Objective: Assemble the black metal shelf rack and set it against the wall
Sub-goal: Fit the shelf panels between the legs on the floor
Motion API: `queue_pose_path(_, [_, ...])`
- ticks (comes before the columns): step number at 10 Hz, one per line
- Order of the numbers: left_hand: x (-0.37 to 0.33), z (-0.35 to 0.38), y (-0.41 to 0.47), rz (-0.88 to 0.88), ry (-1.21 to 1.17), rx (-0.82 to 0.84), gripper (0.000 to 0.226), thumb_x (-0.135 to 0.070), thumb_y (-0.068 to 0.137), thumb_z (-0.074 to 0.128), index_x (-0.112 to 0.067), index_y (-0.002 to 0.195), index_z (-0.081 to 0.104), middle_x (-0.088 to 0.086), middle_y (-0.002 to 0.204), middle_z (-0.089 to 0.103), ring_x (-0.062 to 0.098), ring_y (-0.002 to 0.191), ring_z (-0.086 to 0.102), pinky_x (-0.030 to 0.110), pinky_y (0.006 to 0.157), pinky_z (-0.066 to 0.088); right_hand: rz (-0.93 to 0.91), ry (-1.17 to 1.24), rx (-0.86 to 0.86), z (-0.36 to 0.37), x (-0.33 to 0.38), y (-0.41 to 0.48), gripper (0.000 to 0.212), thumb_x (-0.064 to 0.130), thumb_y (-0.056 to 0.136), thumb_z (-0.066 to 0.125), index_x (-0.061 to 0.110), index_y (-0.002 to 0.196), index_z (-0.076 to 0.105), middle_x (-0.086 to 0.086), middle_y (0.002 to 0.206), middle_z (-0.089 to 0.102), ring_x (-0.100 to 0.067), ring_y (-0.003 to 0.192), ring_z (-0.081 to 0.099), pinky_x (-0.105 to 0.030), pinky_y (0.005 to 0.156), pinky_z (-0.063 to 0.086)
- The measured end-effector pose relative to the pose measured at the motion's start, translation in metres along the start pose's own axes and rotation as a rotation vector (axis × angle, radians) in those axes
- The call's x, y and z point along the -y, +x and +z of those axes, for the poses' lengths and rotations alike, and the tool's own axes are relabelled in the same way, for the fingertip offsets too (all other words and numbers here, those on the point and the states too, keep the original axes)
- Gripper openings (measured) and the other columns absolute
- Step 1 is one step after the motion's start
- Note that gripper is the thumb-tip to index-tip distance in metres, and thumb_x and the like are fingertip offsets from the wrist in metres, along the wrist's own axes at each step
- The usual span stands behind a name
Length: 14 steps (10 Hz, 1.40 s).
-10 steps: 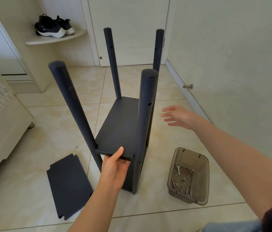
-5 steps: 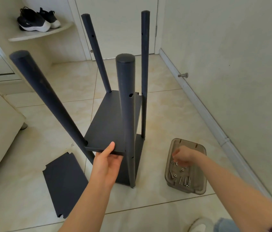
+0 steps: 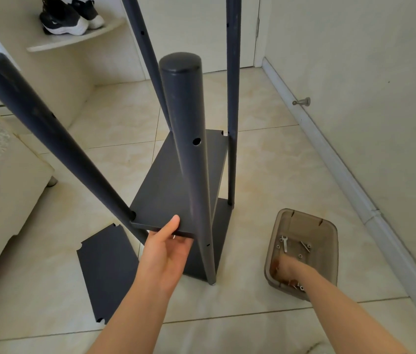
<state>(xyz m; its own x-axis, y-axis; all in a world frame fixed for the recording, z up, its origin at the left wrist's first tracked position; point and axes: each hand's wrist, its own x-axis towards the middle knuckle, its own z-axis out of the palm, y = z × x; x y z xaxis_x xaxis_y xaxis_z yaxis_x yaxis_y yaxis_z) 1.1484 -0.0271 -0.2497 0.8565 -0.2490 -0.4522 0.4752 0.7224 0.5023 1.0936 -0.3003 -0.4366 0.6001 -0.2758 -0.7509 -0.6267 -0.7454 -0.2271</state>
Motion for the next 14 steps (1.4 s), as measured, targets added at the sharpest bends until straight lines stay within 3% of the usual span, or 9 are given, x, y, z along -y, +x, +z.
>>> queue_pose_path(2, [-0.001, 0.004, 0.000, -0.011, 0.047, 0.012, 0.066, -0.005, 0.078, 0.065, -0.009, 0.143, 0.054, 0.009, 0.133, 0.065, 0.023, 0.107, 0.070, 0.037, 0.072, 0.063, -0.030, -0.087, -0.035, 0.008, 0.002, 0.009, 0.035, 0.012, 0.102, 0.044, 0.001, 0.134, 0.053, -0.016, 0.139, 0.054, -0.028, 0.128, 0.052, -0.029, 0.094, 0.042])
queue_pose_path(4, [0.002, 0.003, 0.003, 0.003, 0.064, -0.003, 0.067, -0.003, 0.078, 0.065, -0.005, 0.144, 0.052, 0.008, 0.116, 0.068, 0.022, 0.093, 0.075, 0.037, 0.068, 0.062, -0.068, -0.184, -0.048, 0.013, -0.003, 0.013, 0.015, 0.013, 0.099, 0.048, 0.011, 0.113, 0.055, -0.017, 0.133, 0.059, -0.026, 0.122, 0.057, -0.027, 0.087, 0.044])
queue_pose_path(5, [0.002, 0.003, 0.003, 0.005, 0.052, -0.005, 0.065, -0.003, 0.078, 0.065, -0.005, 0.142, 0.053, 0.009, 0.117, 0.069, 0.023, 0.094, 0.075, 0.037, 0.067, 0.062, -0.036, -0.137, -0.091, 0.014, -0.005, 0.016, 0.027, 0.016, 0.098, 0.052, 0.006, 0.122, 0.061, -0.016, 0.130, 0.060, -0.027, 0.121, 0.058, -0.027, 0.091, 0.045])
queue_pose_path(7, [0.002, 0.000, 0.005, 0.003, 0.038, 0.001, 0.061, -0.001, 0.083, 0.064, -0.008, 0.142, 0.054, 0.011, 0.131, 0.067, 0.026, 0.103, 0.073, 0.041, 0.076, 0.063, -0.002, -0.100, -0.132, 0.008, -0.011, 0.008, 0.029, 0.008, 0.098, 0.047, 0.000, 0.122, 0.060, -0.019, 0.124, 0.063, -0.029, 0.115, 0.061, -0.026, 0.086, 0.048])
queue_pose_path(8, [0.001, -0.004, 0.006, 0.006, 0.030, 0.000, 0.058, 0.001, 0.088, 0.061, -0.010, 0.144, 0.052, 0.012, 0.133, 0.066, 0.029, 0.111, 0.070, 0.050, 0.096, 0.056, 0.006, -0.091, -0.163, -0.004, -0.013, -0.004, 0.026, 0.007, 0.098, 0.045, 0.002, 0.119, 0.059, -0.017, 0.121, 0.063, -0.029, 0.112, 0.061, -0.028, 0.086, 0.047])
queue_pose_path(9, [0.001, 0.000, 0.004, 0.004, 0.015, 0.012, 0.061, 0.000, 0.079, 0.066, -0.013, 0.138, 0.056, 0.010, 0.127, 0.070, 0.029, 0.109, 0.071, 0.049, 0.092, 0.058, 0.040, -0.062, -0.220, -0.021, -0.012, -0.021, 0.020, 0.008, 0.097, 0.050, 0.005, 0.115, 0.059, -0.014, 0.118, 0.063, -0.028, 0.107, 0.061, -0.028, 0.082, 0.047])
queue_pose_path(11, [-0.002, -0.003, 0.000, -0.001, -0.006, -0.011, 0.059, -0.001, 0.075, 0.069, -0.016, 0.130, 0.059, 0.009, 0.119, 0.074, 0.030, 0.105, 0.072, 0.046, 0.085, 0.061, 0.041, 0.147, -0.588, -0.032, 0.024, -0.077, 0.015, 0.002, 0.096, 0.042, 0.004, 0.100, 0.056, -0.015, 0.106, 0.056, -0.028, 0.085, 0.053, -0.033, 0.069, 0.042])
queue_pose_path(12, [-0.003, -0.003, -0.003, -0.008, 0.000, 0.000, 0.057, -0.001, 0.073, 0.070, -0.017, 0.127, 0.060, 0.007, 0.114, 0.075, 0.027, 0.099, 0.074, 0.043, 0.079, 0.063, -0.100, 0.349, -0.708, -0.027, 0.054, -0.115, 0.014, 0.009, 0.100, 0.046, 0.007, 0.104, 0.060, -0.011, 0.103, 0.059, -0.024, 0.087, 0.054, -0.033, 0.072, 0.044])
queue_pose_path(14, [0.001, -0.004, -0.004, -0.044, 0.019, 0.036, 0.041, 0.003, 0.092, 0.060, -0.015, 0.128, 0.059, 0.007, 0.111, 0.076, 0.026, 0.100, 0.074, 0.043, 0.080, 0.062, -0.313, 0.913, -0.763, -0.009, 0.111, -0.191, 0.011, 0.012, 0.097, 0.058, 0.019, 0.101, 0.066, 0.002, 0.096, 0.068, -0.013, 0.089, 0.064, -0.014, 0.069, 0.044])
